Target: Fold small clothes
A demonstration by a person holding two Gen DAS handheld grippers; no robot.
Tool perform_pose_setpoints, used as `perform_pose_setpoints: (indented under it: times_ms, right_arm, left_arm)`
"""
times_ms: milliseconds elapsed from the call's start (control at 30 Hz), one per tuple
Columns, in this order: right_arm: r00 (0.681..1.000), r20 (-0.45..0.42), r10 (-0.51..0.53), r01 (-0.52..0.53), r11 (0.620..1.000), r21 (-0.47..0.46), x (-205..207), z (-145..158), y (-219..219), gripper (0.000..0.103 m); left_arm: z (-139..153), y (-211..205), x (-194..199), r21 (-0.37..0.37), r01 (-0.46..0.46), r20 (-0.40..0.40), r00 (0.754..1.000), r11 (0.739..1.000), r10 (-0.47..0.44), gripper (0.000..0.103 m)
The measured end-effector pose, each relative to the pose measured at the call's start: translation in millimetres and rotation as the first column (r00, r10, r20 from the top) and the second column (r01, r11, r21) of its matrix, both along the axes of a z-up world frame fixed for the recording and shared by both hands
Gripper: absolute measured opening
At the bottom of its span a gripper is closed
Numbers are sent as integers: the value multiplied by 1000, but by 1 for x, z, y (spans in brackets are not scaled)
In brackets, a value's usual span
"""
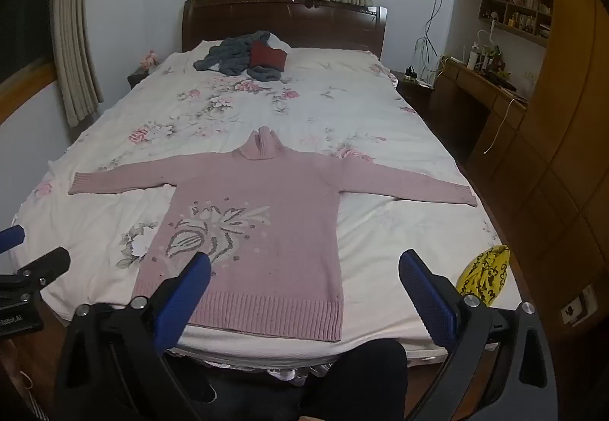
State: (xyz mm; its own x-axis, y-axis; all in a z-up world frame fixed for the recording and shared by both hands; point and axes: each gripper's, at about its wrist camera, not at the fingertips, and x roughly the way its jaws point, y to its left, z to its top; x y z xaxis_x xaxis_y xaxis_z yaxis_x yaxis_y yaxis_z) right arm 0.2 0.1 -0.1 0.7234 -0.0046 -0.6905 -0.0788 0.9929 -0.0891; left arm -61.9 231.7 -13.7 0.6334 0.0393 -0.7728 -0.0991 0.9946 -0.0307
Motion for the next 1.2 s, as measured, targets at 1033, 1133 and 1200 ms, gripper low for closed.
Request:
perform_pose_setpoints:
  times_ms: [1033, 1133, 1200]
  right_arm:
    - [1000, 18, -8, 8, 1000, -10, 1, 1, -3, 99]
    - [1000, 19, -8, 9, 1000, -13, 1, 3, -3, 99]
    - [1000, 20, -8, 8, 1000, -13, 2, 4, -3, 99]
  left_arm:
    - [-4, 4, 0, -5, 4, 1, 1000, 1000, -4, 100]
    - [-4, 6, 1, -6, 2, 3, 1000, 1000, -2, 100]
    - [-4, 4, 1, -4, 1, 3, 1000, 1000, -1, 100]
